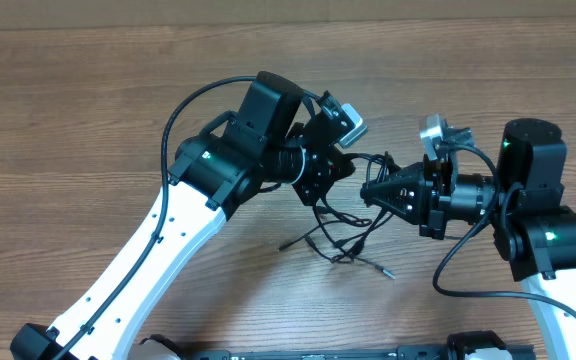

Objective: Untangle cables

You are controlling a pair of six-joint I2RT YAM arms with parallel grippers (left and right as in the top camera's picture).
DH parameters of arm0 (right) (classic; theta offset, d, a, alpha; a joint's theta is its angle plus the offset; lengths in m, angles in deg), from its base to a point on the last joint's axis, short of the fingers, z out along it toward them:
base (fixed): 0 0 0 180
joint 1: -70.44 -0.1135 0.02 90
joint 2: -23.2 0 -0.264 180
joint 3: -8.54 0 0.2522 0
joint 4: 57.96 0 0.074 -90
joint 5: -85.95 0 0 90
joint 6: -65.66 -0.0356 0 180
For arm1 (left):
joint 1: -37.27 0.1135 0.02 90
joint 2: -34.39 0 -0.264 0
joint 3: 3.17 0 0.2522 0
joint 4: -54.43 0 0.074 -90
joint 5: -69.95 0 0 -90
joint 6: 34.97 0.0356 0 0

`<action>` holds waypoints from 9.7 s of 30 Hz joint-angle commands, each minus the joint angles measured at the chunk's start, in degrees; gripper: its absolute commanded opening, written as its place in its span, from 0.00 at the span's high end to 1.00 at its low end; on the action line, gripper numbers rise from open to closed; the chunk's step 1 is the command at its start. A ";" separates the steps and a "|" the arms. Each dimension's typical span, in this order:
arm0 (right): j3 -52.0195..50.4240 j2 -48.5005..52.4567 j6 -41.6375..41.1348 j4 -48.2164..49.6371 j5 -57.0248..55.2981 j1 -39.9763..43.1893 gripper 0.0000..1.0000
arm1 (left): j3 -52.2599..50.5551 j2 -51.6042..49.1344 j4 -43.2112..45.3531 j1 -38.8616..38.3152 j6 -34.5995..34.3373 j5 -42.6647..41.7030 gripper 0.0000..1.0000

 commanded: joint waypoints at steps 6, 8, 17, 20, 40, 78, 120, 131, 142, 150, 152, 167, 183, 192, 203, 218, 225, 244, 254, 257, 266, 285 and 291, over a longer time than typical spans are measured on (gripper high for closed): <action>0.57 -0.66 2.91 7.96 15.50 -0.24 0.96 | 0.76 -0.13 -1.79 0.11 -5.01 5.64 0.96; 0.57 -0.66 2.78 9.31 15.47 -0.24 0.96 | 0.76 -0.13 -2.62 0.11 -5.03 5.66 0.96; 0.57 -0.66 2.51 13.44 15.50 -0.24 0.96 | 0.76 -0.13 -10.62 1.55 -12.55 18.01 0.96; 0.57 -0.66 2.51 14.43 15.47 -0.24 0.96 | 0.76 -0.13 -13.25 3.10 -12.66 18.01 0.96; 0.57 -0.66 -2.23 7.96 6.58 -0.22 0.48 | 0.76 -0.15 -14.93 7.52 -13.99 20.35 0.96; 0.57 9.46 -21.73 -0.59 -10.56 -0.24 0.33 | 0.76 -0.98 -12.55 7.34 23.34 -15.85 0.96; 0.57 9.46 -18.32 2.71 -5.22 -0.28 0.96 | 0.83 -0.94 -9.35 3.02 10.54 -9.09 0.73; 0.57 9.46 -13.53 5.84 2.38 -0.28 0.96 | 0.83 -0.96 -9.35 8.39 6.84 -14.32 0.68; 0.57 9.46 -13.75 8.72 7.04 -0.28 0.96 | 0.81 -1.05 -7.30 3.56 6.99 -14.32 0.68; 0.57 9.46 -13.73 8.96 8.26 -0.28 0.96 | 0.81 -1.05 -4.57 2.23 6.47 -14.34 0.68; 0.57 9.46 -13.70 8.96 8.90 -0.28 0.96 | 0.81 -1.05 -3.43 2.25 5.42 -14.32 0.70; 0.57 9.46 -13.70 12.31 12.57 -0.35 0.96 | 0.79 -1.05 4.02 2.25 -8.17 -4.79 0.84; 0.59 9.46 -13.94 25.62 14.40 -0.33 0.96 | 0.74 -2.51 2.89 2.25 -8.44 -3.52 0.86; 0.59 9.46 -13.92 38.38 14.38 -0.33 0.96 | 0.76 -7.63 2.19 2.25 -10.12 -4.68 0.96; 0.59 9.46 -13.86 41.97 14.43 -0.33 0.96 | 0.76 -8.66 2.93 2.93 -10.14 -6.29 0.96; 0.59 9.46 -13.42 47.41 15.50 -0.35 0.96 | 0.76 -8.63 5.81 14.75 -14.69 -19.08 0.96; 0.59 9.46 -13.46 55.78 15.47 -0.35 0.96 | 0.76 -8.66 4.98 15.02 -14.60 -20.70 0.96; 0.57 9.68 -13.46 65.22 15.47 -0.35 0.96 | 0.76 -8.66 9.03 9.33 -21.66 -27.85 0.96; 0.57 11.74 -13.49 60.81 15.47 -0.35 0.96 | 0.76 -8.66 17.59 6.34 -25.66 -24.94 0.96; 0.59 11.72 -13.51 61.79 15.47 -0.39 0.96 | 0.76 -8.66 17.20 6.91 -25.79 -21.05 0.96; 0.59 11.72 -13.51 61.88 15.47 -0.74 0.96 | 0.76 -8.66 14.71 7.63 -27.06 -4.92 0.96; 0.57 11.34 -17.18 62.66 15.47 -1.53 0.96 | 0.76 -9.42 7.13 20.70 -26.51 -0.59 0.96; 0.57 11.41 -18.71 60.39 15.47 -1.53 0.96 | 0.76 -9.40 6.97 24.24 -22.38 -7.43 0.96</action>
